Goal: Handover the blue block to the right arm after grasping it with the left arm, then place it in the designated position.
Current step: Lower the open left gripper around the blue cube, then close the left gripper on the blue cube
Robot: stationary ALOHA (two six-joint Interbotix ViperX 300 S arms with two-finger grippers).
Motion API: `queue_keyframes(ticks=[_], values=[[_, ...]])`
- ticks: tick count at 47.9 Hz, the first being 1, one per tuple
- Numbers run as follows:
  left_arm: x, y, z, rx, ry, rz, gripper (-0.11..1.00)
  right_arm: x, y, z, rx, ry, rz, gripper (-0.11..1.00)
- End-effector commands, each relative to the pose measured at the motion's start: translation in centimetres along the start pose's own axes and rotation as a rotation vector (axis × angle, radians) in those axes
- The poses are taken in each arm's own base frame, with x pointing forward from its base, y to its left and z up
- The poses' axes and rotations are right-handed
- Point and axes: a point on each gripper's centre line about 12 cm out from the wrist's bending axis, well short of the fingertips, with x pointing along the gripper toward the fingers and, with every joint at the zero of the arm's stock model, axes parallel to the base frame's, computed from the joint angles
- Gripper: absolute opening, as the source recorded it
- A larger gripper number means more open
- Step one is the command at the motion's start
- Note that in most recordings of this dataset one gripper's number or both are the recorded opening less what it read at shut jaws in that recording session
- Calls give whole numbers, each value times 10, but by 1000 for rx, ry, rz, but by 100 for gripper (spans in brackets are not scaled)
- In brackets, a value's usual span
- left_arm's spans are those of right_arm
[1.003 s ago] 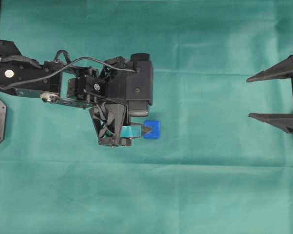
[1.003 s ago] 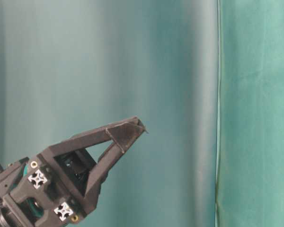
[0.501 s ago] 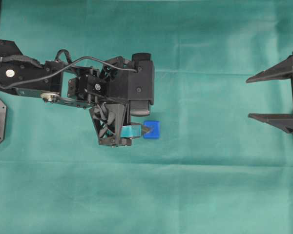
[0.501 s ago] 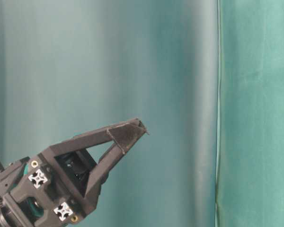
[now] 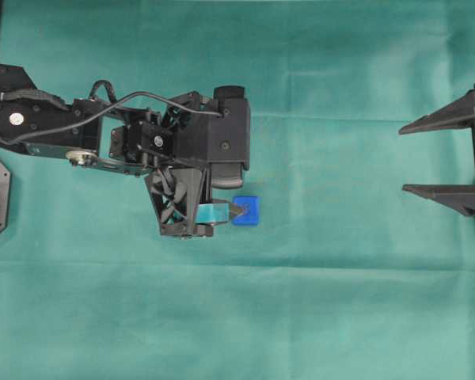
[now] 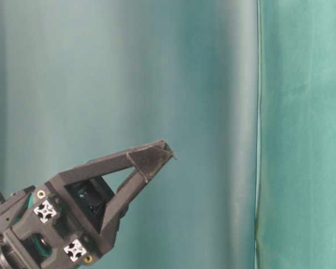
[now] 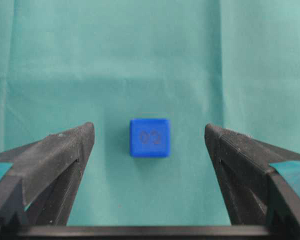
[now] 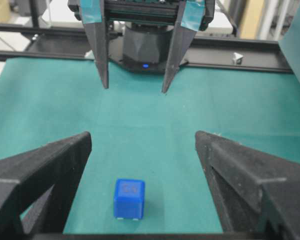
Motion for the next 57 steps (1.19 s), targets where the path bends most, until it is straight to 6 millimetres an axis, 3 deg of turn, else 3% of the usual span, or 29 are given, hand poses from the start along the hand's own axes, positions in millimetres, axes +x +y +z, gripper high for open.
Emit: queue_keyframes(ticks=[1,33,57], values=[[-9,1,11,-1,-41,2,100,2,1,10,2,-22,1,93],[-6,1,10,-1,-35,2,100,2,1,9,-2,-17,2,93],[39,-3,-23,4,0,-5,100,2,1,7,-3,-5,1,93]])
